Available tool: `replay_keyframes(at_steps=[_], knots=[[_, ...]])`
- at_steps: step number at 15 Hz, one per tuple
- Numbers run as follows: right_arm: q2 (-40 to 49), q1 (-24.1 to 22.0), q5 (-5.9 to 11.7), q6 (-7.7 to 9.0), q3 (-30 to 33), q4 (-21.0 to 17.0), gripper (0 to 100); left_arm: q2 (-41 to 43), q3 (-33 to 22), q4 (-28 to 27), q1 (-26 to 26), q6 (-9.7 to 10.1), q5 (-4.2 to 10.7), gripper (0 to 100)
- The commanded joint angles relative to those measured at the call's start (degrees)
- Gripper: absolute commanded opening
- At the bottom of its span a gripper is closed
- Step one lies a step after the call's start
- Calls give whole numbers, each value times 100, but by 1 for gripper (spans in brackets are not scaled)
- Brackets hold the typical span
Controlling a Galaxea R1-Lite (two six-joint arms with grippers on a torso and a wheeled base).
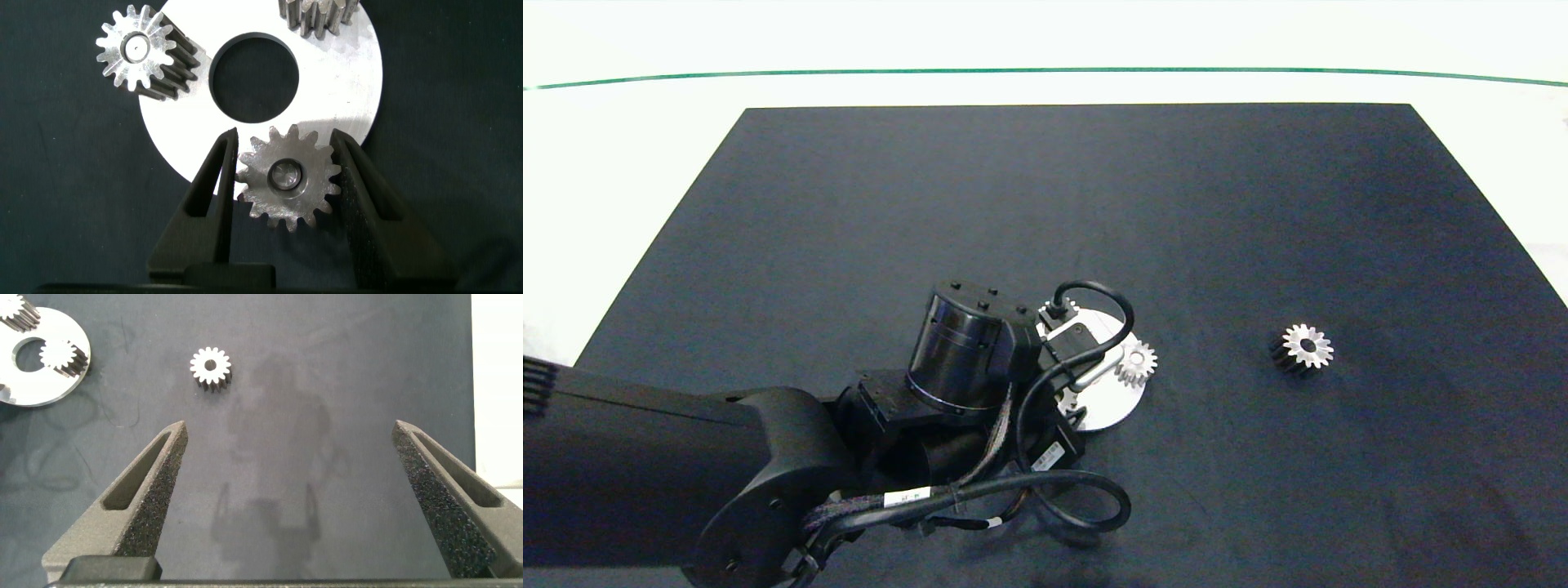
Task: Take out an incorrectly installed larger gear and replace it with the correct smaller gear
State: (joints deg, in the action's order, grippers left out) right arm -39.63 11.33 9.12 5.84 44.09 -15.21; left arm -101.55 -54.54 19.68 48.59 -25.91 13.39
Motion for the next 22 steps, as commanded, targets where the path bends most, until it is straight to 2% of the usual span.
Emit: replay_keyframes(at_steps=[1,3,4,12,15,19,21,22], knots=[[-1,1,2,5,-6,-8,100,-5,22,-16,10,-2,6,28],[17,1,2,5,-6,-8,100,12,31,-8,10,7,6,28],[17,1,2,5,-6,-8,100,30,22,-52,10,7,15,100],[52,-8,11,5,-6,-8,100,249,66,-69,10,138,15,100],[96,-25,29,-4,-6,-8,100,654,225,-201,-52,314,24,100],[114,-306,29,-162,3,-8,100,1401,655,-280,-561,420,59,100],[157,-623,29,-347,-6,-8,100,1867,893,-306,-939,613,59,100],[263,-772,29,-355,-15,-34,100,2130,1033,-350,-1106,648,59,100]])
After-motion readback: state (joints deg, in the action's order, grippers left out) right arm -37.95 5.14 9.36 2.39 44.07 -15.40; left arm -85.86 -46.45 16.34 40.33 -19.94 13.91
